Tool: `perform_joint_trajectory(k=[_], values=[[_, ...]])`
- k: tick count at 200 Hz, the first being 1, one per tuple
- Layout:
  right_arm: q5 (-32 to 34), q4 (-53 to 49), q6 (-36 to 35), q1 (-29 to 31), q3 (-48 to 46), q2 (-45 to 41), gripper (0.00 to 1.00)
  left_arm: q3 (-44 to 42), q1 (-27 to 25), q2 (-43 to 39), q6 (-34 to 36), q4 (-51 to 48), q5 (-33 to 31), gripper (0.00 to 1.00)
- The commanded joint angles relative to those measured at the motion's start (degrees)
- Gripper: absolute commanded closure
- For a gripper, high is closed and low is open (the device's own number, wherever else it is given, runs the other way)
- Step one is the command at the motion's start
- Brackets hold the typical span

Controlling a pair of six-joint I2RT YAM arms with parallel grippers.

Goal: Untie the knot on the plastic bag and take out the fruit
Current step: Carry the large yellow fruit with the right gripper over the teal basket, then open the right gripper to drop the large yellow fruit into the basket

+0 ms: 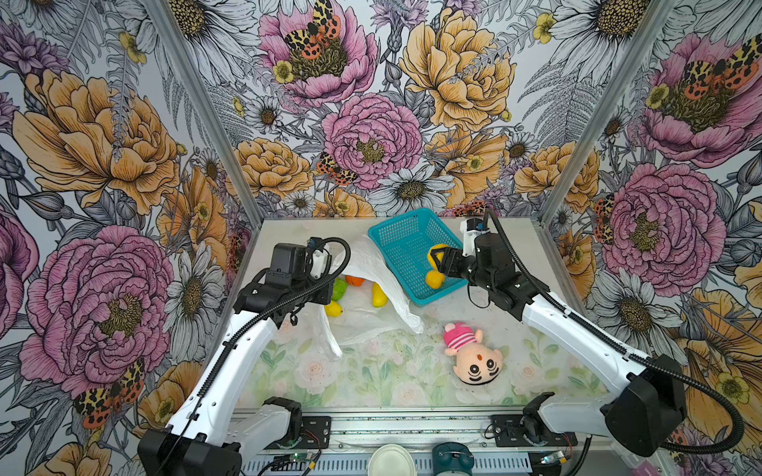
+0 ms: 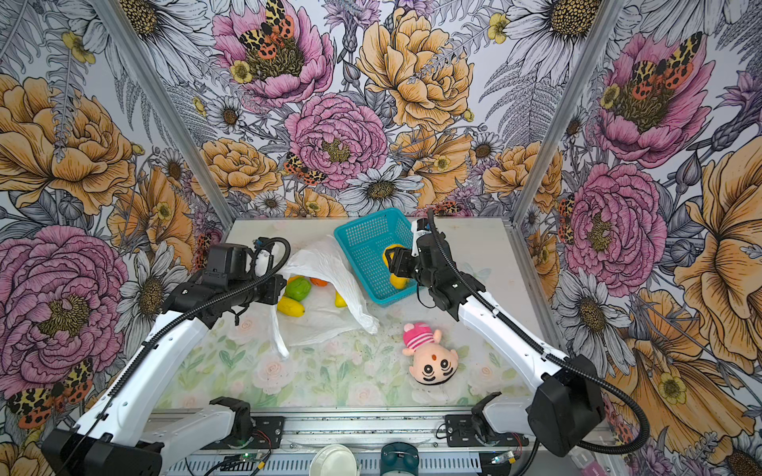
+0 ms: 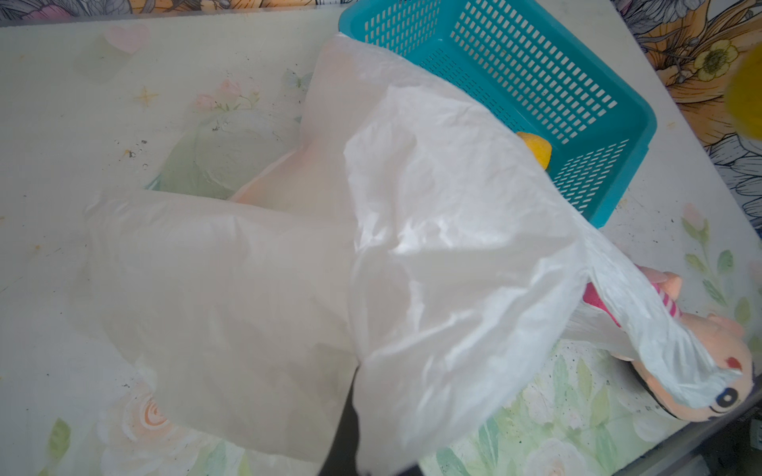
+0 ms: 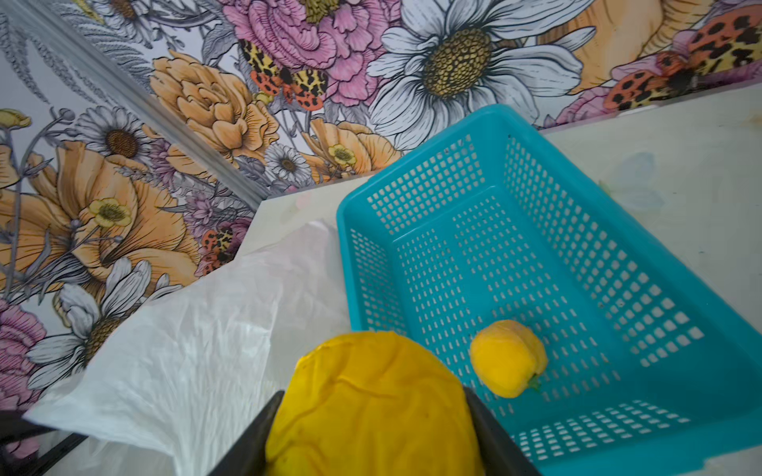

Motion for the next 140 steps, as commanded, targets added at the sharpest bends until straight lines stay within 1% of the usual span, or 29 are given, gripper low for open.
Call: perform_joint_trajectory(k=[1,28,38,51,73,103,126,140], values=[[-1.41,-0.03,-3.2,-2.29,0.92,5.61,0.67,-0.75,0.39,-0.85,-0.56,1.37,1.29,1.0],[-2.14,-1.73,-5.66,-3.58,5.16,13.91,0.73,-0.84,0.3,-0.96,-0.47,1.52,1.52,1.0],[-0.95,-3.18,-6.59,-3.62,7.06,16.95,0.76,-0.84,0.28,-0.93,-0.47,1.51,1.68,1.0],[2.67,-5.34,-7.31,-3.62,9.15,20.1,0.78,-0.83,0.29,-0.81,-0.47,1.56,1.86,1.0],[6.78,-7.48,-8.23,-3.92,11.29,23.56,0.78,-0.8,0.3,-0.97,-0.48,1.54,1.8,1.0],[8.52,-8.33,-8.12,-4.4,12.04,25.04,0.78,-0.84,0.28,-0.96,-0.47,1.51,1.64,1.0],[13.29,-9.97,-6.81,-4.54,12.07,25.24,0.71,-0.84,0.29,-0.96,-0.47,1.55,1.3,1.0],[15.42,-11.04,-5.79,-4.78,12.2,25.41,0.71,-0.84,0.34,-0.96,-0.47,1.51,1.07,1.0]])
